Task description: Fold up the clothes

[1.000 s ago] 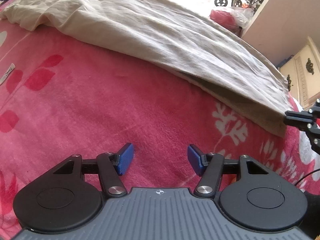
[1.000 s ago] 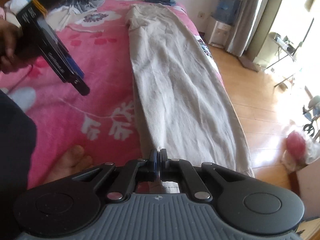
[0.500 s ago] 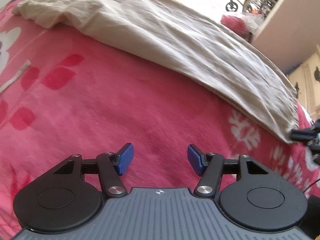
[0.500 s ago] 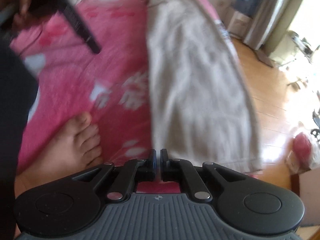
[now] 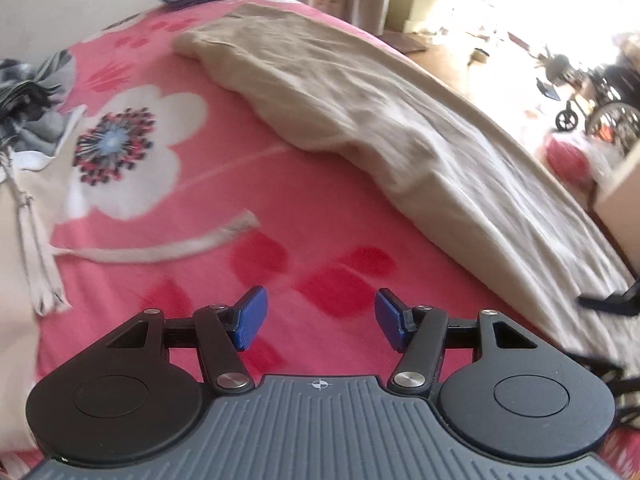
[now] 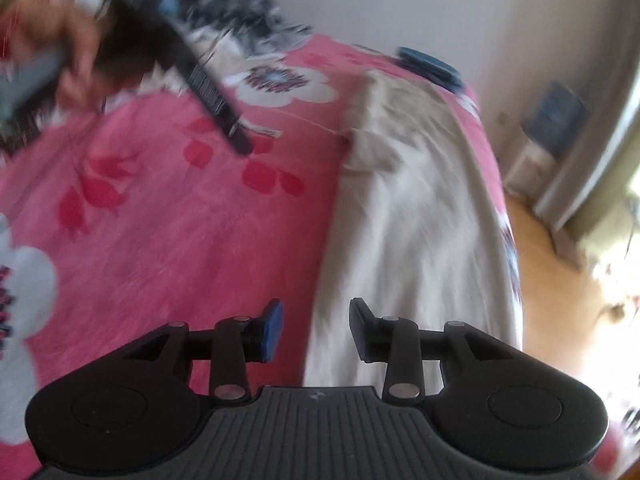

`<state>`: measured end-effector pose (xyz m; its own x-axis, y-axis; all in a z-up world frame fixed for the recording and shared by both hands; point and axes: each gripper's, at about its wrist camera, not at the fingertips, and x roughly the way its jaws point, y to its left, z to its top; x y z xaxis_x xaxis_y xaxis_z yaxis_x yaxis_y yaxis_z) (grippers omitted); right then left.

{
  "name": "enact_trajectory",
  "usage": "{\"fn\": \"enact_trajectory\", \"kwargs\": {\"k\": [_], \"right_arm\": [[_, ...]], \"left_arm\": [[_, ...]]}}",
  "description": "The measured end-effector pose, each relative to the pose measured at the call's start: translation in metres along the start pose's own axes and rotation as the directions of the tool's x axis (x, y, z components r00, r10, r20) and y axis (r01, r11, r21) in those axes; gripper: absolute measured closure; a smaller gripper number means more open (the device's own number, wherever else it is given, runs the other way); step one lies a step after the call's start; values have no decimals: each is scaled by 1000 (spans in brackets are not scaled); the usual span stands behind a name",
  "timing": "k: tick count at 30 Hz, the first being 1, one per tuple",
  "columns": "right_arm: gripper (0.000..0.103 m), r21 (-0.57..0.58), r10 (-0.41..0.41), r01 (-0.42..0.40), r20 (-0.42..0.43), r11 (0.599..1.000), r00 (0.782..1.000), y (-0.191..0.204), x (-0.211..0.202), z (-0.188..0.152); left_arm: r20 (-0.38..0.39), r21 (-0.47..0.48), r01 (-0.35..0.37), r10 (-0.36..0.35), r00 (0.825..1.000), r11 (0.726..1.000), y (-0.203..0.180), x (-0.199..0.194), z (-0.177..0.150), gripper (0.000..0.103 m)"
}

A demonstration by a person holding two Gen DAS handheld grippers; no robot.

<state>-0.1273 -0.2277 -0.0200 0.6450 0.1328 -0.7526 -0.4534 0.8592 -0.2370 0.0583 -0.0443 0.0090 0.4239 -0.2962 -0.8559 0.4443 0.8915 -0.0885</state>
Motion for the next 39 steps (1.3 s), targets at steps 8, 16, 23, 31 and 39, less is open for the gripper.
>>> {"fn": "enact_trajectory", "kwargs": {"k": [8,16,23,31,39], "right_arm": [[64,-101,-15,9,-61,995,998,12,42,36],[64,-34,-138,136,-63,990,988,8,51,23],[64,-7,-153,153,-20,988,988,5,69,45],[65,53,-191,194,-49,980,980,-8,82,53],[64,-156,-193,191,5,969,981,14,88,53]], "left_arm": [[93,-333,231,-212,973,914,61,51,51,43],[184,-536,379,-333,925,755,92,127,76,44],[258,-553,481,-409,875,680,93,163,79,45],[295,-606,523,-442,847,599,99,158,81,99],[231,-674,441,-398,888,593,102,153,85,100]]}}
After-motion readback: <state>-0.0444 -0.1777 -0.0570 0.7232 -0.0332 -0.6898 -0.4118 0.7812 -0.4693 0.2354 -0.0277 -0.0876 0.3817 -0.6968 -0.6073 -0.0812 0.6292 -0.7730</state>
